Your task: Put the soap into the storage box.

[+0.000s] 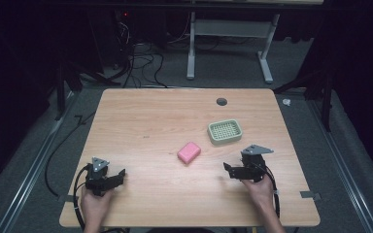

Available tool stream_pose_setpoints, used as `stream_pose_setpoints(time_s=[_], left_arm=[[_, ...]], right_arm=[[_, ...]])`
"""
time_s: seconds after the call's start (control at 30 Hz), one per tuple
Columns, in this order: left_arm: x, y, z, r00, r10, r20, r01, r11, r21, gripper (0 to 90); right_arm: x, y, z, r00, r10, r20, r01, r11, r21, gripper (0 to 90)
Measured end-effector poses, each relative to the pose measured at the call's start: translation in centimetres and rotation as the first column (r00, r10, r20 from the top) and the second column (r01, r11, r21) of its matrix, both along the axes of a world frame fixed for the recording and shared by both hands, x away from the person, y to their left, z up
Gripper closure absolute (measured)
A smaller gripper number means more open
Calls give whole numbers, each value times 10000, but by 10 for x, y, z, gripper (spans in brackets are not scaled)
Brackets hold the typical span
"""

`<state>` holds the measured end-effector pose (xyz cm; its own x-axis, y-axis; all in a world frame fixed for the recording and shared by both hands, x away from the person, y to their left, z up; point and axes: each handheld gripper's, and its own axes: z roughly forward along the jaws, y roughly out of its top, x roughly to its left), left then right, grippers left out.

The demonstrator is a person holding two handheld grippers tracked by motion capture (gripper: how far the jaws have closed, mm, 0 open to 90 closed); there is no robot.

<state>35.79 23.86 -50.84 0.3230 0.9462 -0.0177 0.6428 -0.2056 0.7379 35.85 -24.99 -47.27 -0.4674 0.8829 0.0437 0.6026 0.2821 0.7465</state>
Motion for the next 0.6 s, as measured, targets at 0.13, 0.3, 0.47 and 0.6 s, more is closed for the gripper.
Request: stream_pose_setpoints(time_s=[0.13,0.3,0.47,0.6], left_arm=[[0,0,0,10000,4,0,-4,10000,3,234],[0,0,0,10000,3,2,-3,10000,-2,234],[0,0,0,10000,5,-13,-5,10000,-2,234],[0,0,0,10000,2,-6,-2,10000,-9,234]], right_arm=[[6,13,5,9993,379,56,-379,9993,6,148],[15,30,10,9968,795,52,-795,9968,-6,144],[23,49,12,9927,1206,60,-1205,9927,-64,139],[27,58,12,9900,1411,76,-1410,9900,-95,138]])
